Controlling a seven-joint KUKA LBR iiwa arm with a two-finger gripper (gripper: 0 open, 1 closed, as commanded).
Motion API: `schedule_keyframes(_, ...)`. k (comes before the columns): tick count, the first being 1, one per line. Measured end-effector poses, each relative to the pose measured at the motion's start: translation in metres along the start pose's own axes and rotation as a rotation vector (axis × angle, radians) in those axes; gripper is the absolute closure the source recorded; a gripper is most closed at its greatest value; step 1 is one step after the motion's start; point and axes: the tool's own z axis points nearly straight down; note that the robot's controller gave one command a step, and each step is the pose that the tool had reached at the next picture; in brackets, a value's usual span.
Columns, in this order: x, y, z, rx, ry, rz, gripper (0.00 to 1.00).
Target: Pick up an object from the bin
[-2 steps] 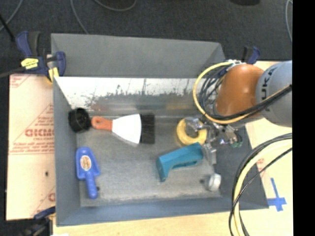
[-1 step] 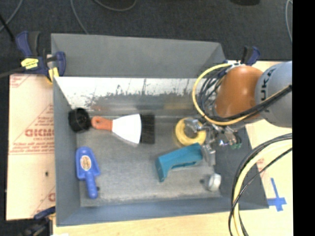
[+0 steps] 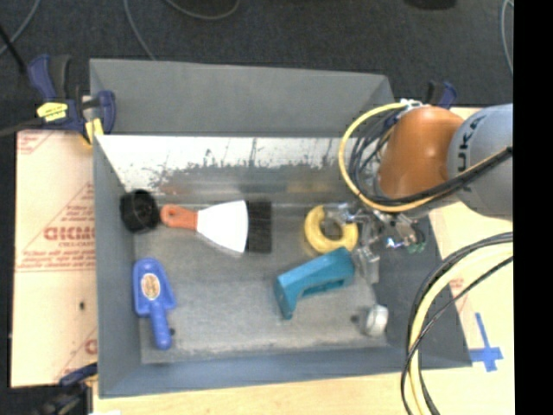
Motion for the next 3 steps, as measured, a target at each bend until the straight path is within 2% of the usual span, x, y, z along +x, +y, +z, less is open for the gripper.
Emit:
schedule_keyframes(1,0.010,-0.007,0.007,0.007,-0.013,0.192,1.00)
schedule_keyframes(2,0.010,-0.007,0.007,0.007,-0.013,0.191,1.00)
schedule_keyframes(3,0.010,-0.006,-0.032,0.004,-0.003,0.166,1.00)
